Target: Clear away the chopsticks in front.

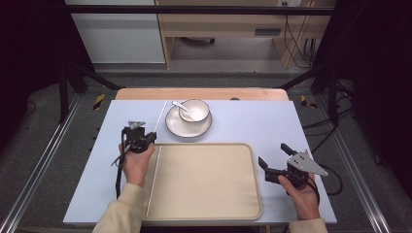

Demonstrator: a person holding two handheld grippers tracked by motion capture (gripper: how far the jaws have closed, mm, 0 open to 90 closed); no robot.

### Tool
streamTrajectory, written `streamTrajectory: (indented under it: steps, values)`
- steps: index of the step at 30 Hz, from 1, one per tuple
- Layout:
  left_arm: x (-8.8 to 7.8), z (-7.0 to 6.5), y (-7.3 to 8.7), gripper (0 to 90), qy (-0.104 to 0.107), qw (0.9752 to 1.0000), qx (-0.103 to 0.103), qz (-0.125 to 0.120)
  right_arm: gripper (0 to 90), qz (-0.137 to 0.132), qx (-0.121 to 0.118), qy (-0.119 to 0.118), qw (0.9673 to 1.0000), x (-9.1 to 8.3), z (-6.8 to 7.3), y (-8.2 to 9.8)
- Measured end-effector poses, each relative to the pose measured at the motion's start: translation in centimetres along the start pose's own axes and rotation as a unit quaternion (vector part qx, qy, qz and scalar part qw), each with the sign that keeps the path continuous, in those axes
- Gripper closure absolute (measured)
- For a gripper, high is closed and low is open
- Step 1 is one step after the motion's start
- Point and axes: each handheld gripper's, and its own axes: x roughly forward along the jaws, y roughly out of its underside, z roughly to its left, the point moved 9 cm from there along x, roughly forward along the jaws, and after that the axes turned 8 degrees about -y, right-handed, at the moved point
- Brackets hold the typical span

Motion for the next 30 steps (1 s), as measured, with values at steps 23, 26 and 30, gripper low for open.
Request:
streamTrajectory:
  steps: [23, 26, 30]
  values:
    - [-7.7, -4.1, 6.5, 85.2, 0.002, 0.9997, -0.015, -0.021, 5.9, -0.003, 0.009, -0.006, 0.9999, 0.2, 0.2, 0.0]
    - [-8.2, -4.5, 7.0, 85.2, -0.002, 0.9997, -0.01, -0.02, 5.9, -0.003, 0.009, -0.006, 0.9999, 0.1, 0.2, -0.1]
    - [-8.4, -4.9, 8.1, 85.2, 0.001, 0.9997, -0.02, -0.014, 5.9, 0.001, 0.008, -0.007, 0.9999, 0.3, 0.3, 0.0]
